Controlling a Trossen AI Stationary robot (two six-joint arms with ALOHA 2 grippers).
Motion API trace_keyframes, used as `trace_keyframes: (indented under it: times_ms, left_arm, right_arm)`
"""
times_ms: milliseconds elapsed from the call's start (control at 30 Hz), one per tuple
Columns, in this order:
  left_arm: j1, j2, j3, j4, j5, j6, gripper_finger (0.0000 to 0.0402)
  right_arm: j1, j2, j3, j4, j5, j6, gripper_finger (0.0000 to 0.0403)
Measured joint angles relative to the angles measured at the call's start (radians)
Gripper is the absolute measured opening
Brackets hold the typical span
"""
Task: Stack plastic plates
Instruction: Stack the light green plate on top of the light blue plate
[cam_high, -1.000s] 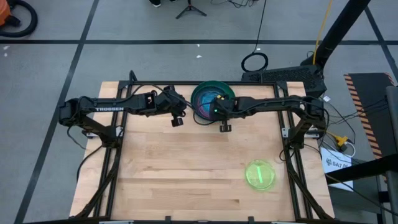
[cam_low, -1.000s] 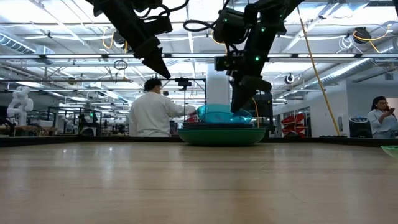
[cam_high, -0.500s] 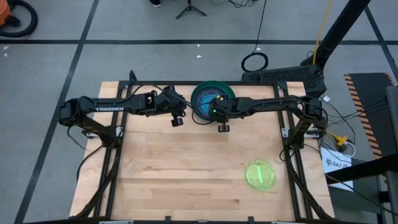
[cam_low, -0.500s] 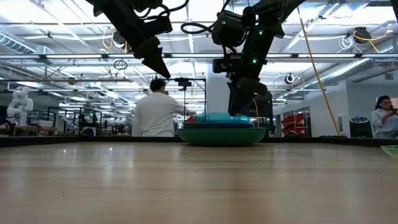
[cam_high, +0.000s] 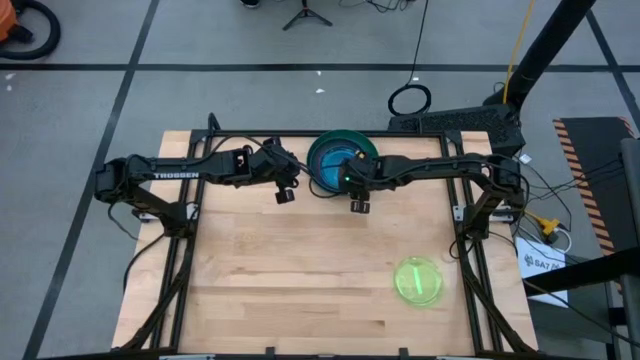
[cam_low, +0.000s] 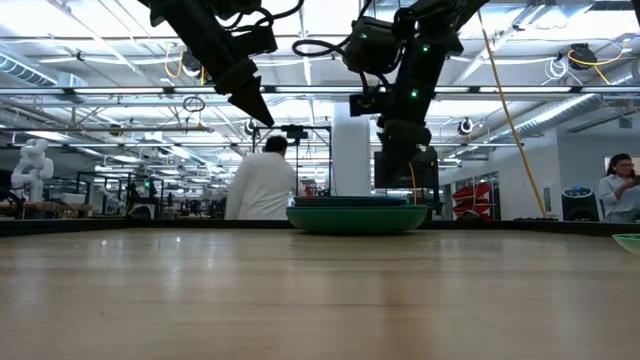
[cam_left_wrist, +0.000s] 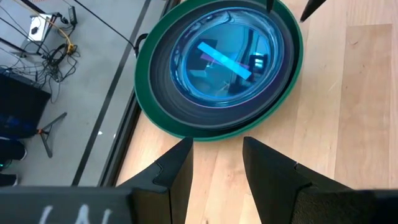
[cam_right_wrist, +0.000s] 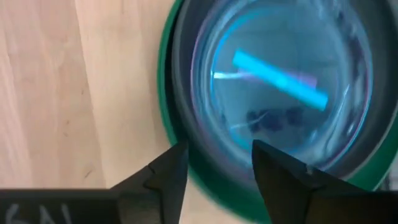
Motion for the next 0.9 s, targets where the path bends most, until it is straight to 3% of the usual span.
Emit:
trace_keyframes:
  times_ms: [133,367,467,900]
  left_arm:
    - [0.000,0.000,0.000,-0.001,0.000,-0.006,0.0147]
    - [0.000,0.000,0.000,-0.006,0.002,-0.010,0.0147]
    - [0.000,0.000,0.000,0.000,0.003,-0.012,0.0147]
    - [-0.015,0.000,0.000,-0.004,0.011,-0.050,0.0147]
  right_arm:
    - [0.008,-0.021,0.000,-0.082,-0.032,0.127,0.0172]
    - [0.041,-0.086,0.000,-0.206,-0.299,0.347,0.0167]
    - [0.083,-0.116,0.000,-0.246,-0.362,0.402,0.0167]
    - [0.367,-0.150,0.000,-0.294,-0.362,0.593,0.0167]
